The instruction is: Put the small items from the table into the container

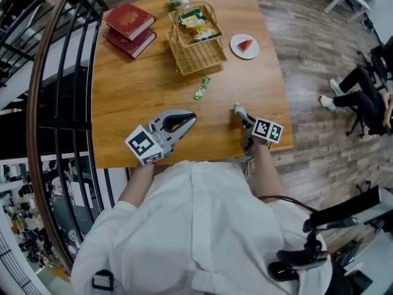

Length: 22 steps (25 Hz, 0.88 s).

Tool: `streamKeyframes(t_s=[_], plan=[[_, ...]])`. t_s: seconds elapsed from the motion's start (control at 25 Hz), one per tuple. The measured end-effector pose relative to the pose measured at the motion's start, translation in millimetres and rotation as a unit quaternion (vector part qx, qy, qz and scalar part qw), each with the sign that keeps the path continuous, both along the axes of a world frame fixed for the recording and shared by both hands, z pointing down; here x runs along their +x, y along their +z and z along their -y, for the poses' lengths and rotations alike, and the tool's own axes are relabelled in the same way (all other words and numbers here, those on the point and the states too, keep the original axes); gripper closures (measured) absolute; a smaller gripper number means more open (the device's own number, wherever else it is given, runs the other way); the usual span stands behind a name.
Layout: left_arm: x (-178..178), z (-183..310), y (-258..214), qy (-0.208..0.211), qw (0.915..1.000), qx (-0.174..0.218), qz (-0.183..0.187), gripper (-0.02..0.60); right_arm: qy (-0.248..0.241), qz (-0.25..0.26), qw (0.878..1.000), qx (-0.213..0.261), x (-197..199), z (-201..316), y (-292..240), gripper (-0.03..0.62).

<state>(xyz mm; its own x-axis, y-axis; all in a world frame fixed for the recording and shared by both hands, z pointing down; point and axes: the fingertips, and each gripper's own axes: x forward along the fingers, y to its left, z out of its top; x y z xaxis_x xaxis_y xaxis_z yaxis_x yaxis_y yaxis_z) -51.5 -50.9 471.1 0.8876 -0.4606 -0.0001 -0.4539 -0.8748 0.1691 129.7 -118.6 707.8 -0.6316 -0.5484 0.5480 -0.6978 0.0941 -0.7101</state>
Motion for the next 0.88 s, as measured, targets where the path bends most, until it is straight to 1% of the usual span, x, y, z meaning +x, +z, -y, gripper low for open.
streamKeyframes(t_s=[0.08, 0.12, 0.24, 0.36, 0.48, 0.76, 0.88], plan=[[-1.9, 1.7, -1.1, -0.004, 1.0000, 0.000, -0.003, 0.574, 0.047, 0.076, 0.996, -0.024, 0.3, 5.0, -4.1, 0.398], [-3.0, 2.3, -1.3, -0.006, 1.0000, 0.000, -0.004, 0.574, 0.061, 0.101, 0.993, -0.030, 0.2, 7.0, -6.1, 0.398], [-6.3, 4.0, -0.6, -0.012, 0.9999, -0.001, -0.004, 0.574, 0.081, 0.155, 0.984, -0.034, -2.7, 14.1, -13.8, 0.398], [-7.9, 4.9, -0.6, -0.018, 0.9998, -0.001, -0.005, 0.574, 0.082, 0.193, 0.977, -0.030, -9.2, 22.0, -25.4, 0.398], [-7.7, 5.4, -2.0, -0.021, 0.9998, 0.000, -0.006, 0.574, 0.072, 0.209, 0.975, -0.022, -17.1, 27.9, -39.3, 0.398], [-3.9, 9.6, -3.7, -0.023, 0.9996, 0.005, -0.013, 0.574, 0.003, 0.193, 0.981, 0.032, -40.5, 41.3, -83.5, 0.398], [0.0, 10.7, -3.6, -0.022, 0.9996, 0.007, -0.015, 0.574, -0.021, 0.196, 0.979, 0.049, -51.2, 45.9, -100.7, 0.398]])
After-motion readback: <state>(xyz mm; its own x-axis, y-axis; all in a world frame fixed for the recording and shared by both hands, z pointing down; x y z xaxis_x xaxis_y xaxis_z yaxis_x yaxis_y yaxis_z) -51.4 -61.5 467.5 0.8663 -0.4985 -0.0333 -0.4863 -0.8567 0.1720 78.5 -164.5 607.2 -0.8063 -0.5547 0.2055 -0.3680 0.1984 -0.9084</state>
